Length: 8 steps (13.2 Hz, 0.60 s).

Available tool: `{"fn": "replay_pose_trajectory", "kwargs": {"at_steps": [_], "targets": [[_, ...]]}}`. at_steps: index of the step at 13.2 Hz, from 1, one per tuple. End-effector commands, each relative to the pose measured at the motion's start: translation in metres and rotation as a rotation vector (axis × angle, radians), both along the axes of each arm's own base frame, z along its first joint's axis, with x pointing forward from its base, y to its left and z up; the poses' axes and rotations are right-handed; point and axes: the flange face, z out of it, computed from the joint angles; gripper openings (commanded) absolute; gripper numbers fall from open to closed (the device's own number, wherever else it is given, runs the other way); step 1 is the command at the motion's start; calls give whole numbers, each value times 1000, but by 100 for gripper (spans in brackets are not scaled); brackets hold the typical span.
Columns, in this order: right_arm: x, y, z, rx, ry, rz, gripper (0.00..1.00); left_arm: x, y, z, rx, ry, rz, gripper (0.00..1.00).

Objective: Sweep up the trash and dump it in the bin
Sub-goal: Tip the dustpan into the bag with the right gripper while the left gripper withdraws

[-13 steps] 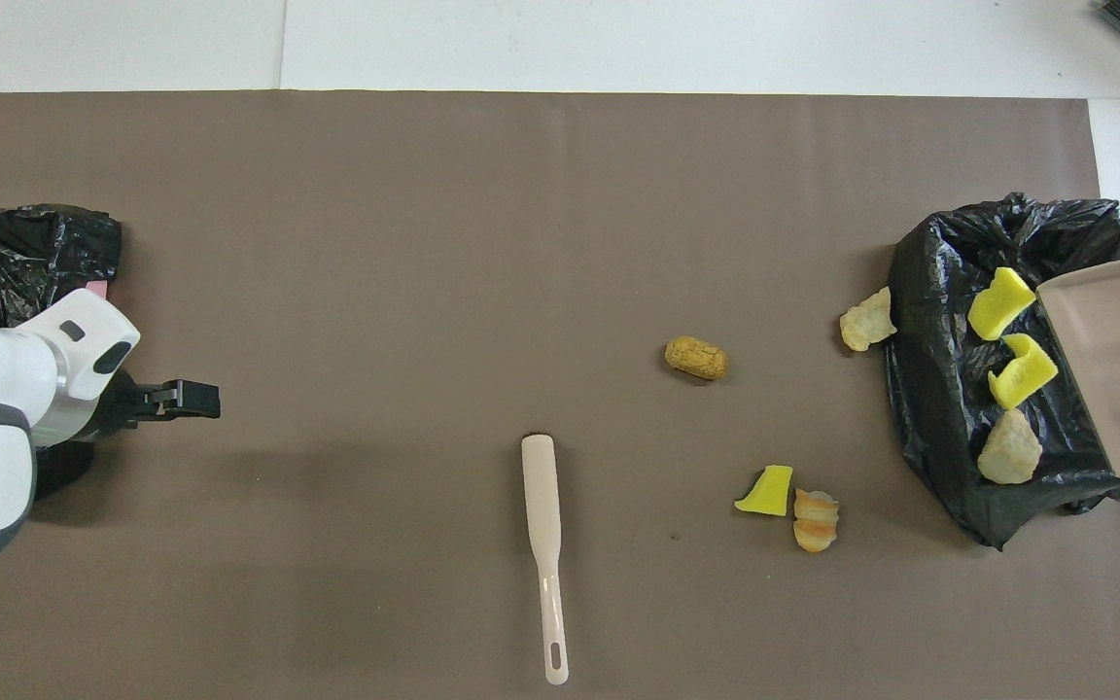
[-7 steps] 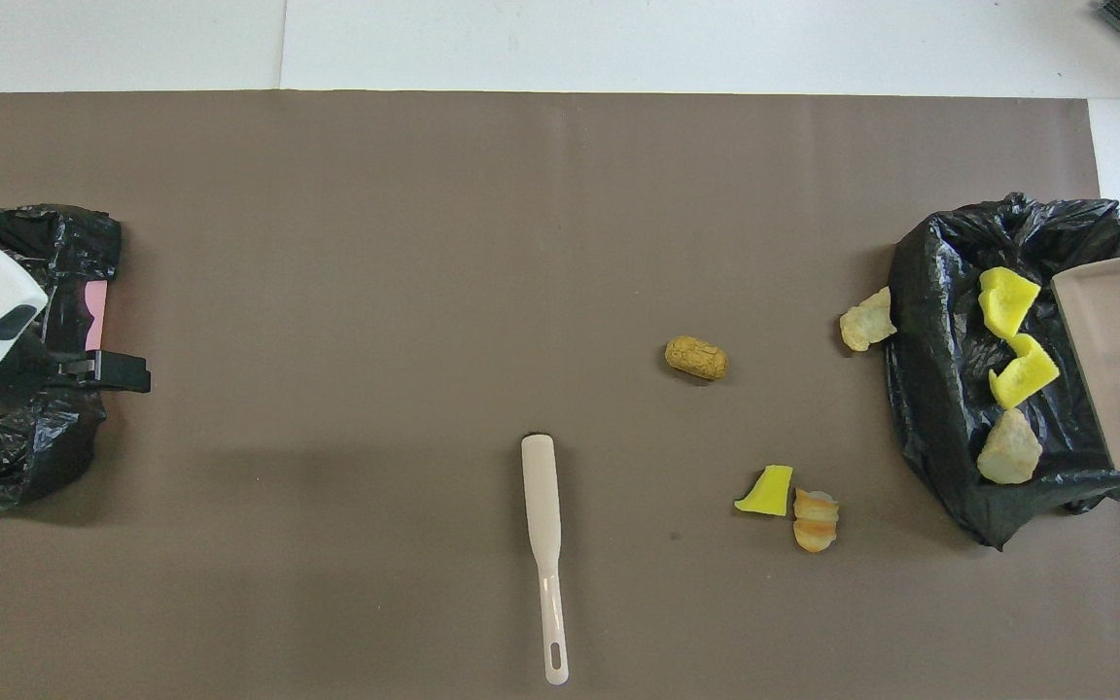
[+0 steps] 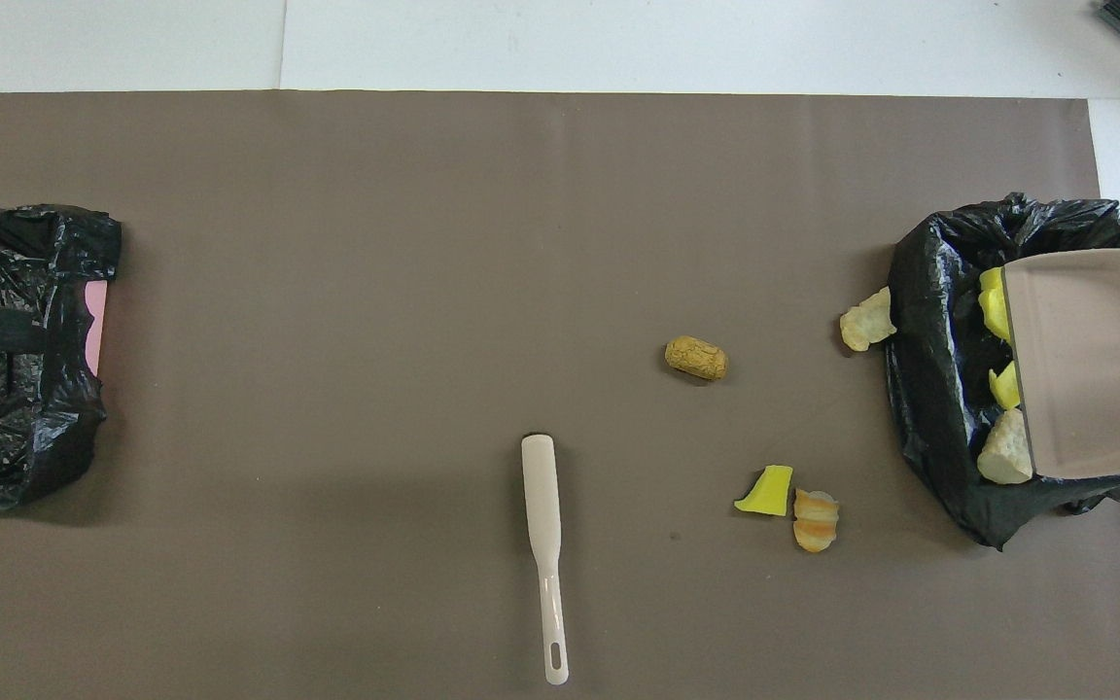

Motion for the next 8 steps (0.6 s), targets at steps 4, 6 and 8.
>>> {"fn": "replay_pose_trajectory", "kwargs": {"at_steps": [4,6,8], "targets": [[-1,46,-3,132,-9,-234,0,1,-2,-1,15,14,-7,100],[2,64,-6,167,-24,-334,0,0,-5,-1,15,20,-12,100],[6,89,-8,193,-33,-435,0,-4,-8,19,9,3,-12,100]]}}
